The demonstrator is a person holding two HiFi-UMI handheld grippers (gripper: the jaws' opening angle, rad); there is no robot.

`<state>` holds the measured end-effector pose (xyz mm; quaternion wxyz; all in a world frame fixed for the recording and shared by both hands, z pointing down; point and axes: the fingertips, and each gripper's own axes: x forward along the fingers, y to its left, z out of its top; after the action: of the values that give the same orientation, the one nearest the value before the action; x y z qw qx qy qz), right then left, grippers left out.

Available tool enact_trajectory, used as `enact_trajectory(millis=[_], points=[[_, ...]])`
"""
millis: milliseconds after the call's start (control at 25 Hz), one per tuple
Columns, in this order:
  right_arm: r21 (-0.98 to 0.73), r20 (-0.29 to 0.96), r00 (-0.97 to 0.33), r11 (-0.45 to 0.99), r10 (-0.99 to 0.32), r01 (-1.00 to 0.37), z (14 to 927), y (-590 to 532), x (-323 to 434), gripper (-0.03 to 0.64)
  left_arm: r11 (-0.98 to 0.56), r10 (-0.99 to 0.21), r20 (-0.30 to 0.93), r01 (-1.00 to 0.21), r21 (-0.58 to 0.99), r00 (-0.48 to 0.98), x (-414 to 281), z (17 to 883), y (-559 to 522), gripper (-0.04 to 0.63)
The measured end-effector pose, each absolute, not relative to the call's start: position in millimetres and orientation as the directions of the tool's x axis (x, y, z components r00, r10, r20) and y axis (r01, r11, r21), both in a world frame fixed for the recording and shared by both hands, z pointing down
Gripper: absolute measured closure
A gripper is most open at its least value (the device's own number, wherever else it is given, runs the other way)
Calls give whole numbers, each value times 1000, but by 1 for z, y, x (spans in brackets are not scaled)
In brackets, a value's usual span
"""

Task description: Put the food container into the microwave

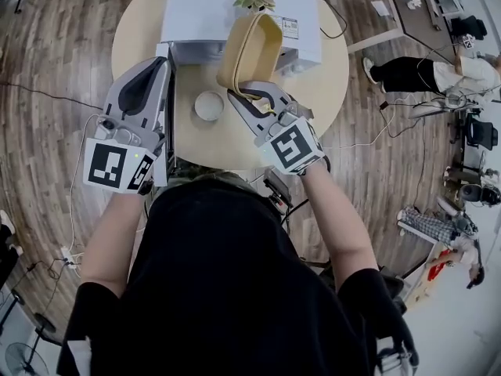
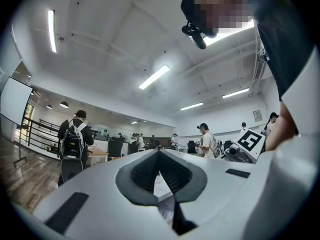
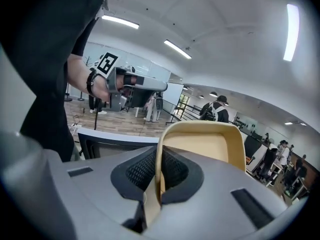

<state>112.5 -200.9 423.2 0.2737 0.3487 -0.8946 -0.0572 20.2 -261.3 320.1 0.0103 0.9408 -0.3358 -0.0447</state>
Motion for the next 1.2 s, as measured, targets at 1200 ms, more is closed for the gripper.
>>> enact_trajectory(millis=[1200], points=[[29,828,-542,976,-145,-217,573,-188,95,592,-716,-698,-28,-695,66,716,-7,340,-266,576]])
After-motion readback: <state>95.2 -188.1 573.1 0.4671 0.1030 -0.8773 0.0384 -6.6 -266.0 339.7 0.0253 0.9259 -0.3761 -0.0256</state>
